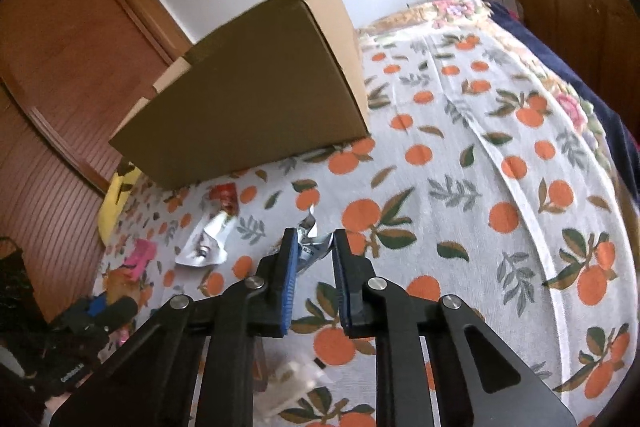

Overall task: Organize snacks
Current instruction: 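Pinch the small white sachet with the right tool and lift it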

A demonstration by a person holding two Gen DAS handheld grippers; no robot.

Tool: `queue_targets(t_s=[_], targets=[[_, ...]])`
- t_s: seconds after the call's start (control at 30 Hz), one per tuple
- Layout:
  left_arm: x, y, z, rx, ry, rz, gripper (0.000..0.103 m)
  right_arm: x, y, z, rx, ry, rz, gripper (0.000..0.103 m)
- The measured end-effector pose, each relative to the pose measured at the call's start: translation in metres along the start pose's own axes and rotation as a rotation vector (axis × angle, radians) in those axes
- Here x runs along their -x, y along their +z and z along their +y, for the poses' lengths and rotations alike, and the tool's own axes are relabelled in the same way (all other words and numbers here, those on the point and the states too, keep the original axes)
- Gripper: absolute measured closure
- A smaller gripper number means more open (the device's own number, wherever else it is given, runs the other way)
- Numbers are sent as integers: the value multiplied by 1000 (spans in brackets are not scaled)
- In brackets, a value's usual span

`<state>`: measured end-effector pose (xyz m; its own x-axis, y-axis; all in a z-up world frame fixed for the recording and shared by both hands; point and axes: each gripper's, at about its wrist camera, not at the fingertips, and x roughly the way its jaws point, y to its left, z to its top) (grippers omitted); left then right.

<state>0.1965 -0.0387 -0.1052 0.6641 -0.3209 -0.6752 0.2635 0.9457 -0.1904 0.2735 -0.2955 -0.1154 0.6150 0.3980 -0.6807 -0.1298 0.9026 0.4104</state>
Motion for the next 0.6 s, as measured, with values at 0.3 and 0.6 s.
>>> queue_targets(t_s=[0.3, 0.6], targets=[[4, 1, 1, 1, -4, -6, 66, 12, 8, 17, 95, -40, -40, 93], [11, 5, 1, 0, -5, -23, 66, 23, 15, 33, 182, -77, -58, 97]])
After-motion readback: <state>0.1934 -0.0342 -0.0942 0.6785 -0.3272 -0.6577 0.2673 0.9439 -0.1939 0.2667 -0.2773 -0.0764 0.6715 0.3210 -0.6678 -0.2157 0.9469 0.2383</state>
